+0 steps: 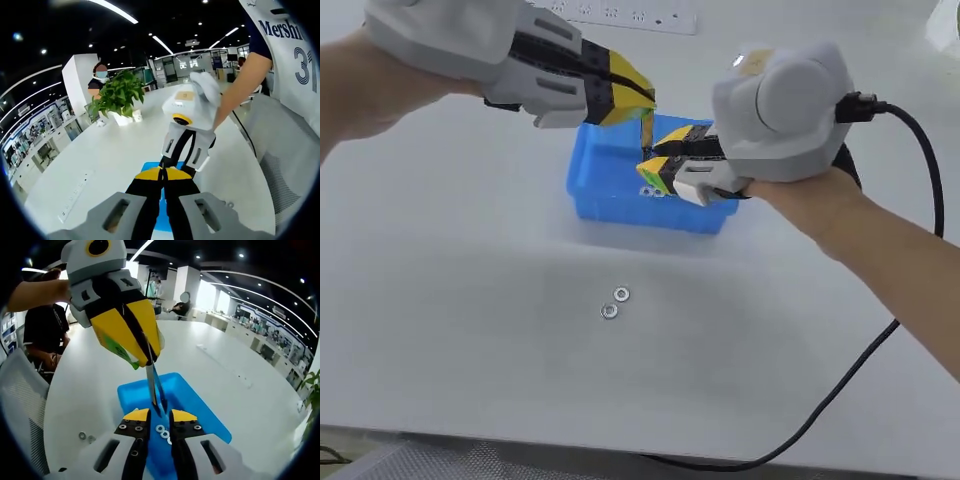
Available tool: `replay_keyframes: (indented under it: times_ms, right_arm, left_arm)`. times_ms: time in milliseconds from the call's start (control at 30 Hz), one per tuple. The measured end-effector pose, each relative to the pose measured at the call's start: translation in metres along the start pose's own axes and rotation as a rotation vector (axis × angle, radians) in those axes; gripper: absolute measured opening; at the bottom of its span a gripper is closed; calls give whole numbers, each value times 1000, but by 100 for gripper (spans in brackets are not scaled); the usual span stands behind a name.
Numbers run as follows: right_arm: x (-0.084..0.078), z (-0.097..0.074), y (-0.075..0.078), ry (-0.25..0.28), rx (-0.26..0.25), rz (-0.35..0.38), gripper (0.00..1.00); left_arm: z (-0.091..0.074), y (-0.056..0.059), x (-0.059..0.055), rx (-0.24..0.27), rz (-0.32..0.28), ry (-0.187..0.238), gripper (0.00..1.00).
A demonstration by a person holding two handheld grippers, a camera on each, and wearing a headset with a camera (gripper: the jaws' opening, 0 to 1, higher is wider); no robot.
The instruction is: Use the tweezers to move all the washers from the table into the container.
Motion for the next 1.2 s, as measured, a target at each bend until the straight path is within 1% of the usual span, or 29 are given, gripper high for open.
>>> replay_keyframes:
  times_ms: [133,200,333,367,467,567,633,800,867,967,1200]
  right_arm:
    - [9,-4,-6,19,4,-22,16]
    - [11,-5,-11,15,5,-55,16]
    - [15,-6,-19,15,21,-80,14]
    - [17,-7,-22,9,19,-102,13]
    - [21,-9,-29,11,26,-134,12]
    - [23,-11,-35,9,30,-146,12]
    - [24,-12,-39,7,35,-154,12]
    - [24,-13,-54,-23,49,-203,12]
    - [23,-12,-58,-39,48,-215,12]
    - [22,-13,-63,-48,44,-215,12]
    - [17,-15,-74,-40,57,-203,12]
  left_arm:
    - [-7,8,8,-20,17,9,4]
    - [-10,10,9,-21,26,4,4]
    - [-15,15,10,-26,36,-7,4]
    - [-17,16,11,-28,40,-9,4]
    - [-22,20,15,-29,48,-7,4]
    - [-27,25,19,-32,57,-6,4]
    - [-29,26,18,-34,60,-5,4]
    - [-36,37,20,-52,70,-11,4]
    - [-38,41,18,-61,70,-16,4]
    - [-42,46,18,-65,71,-21,4]
    - [-48,58,18,-73,56,-19,4]
Point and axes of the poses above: the centre of the closed fingertips' face, and the gripper's own axes: z roughly forward along the fingers, y roughly to its right, x roughly out of its top, the point moved 2 cm from there along -z, roughly backward along the fingers, and after that the axes turned 12 degrees about x, right-handed, at the moved point
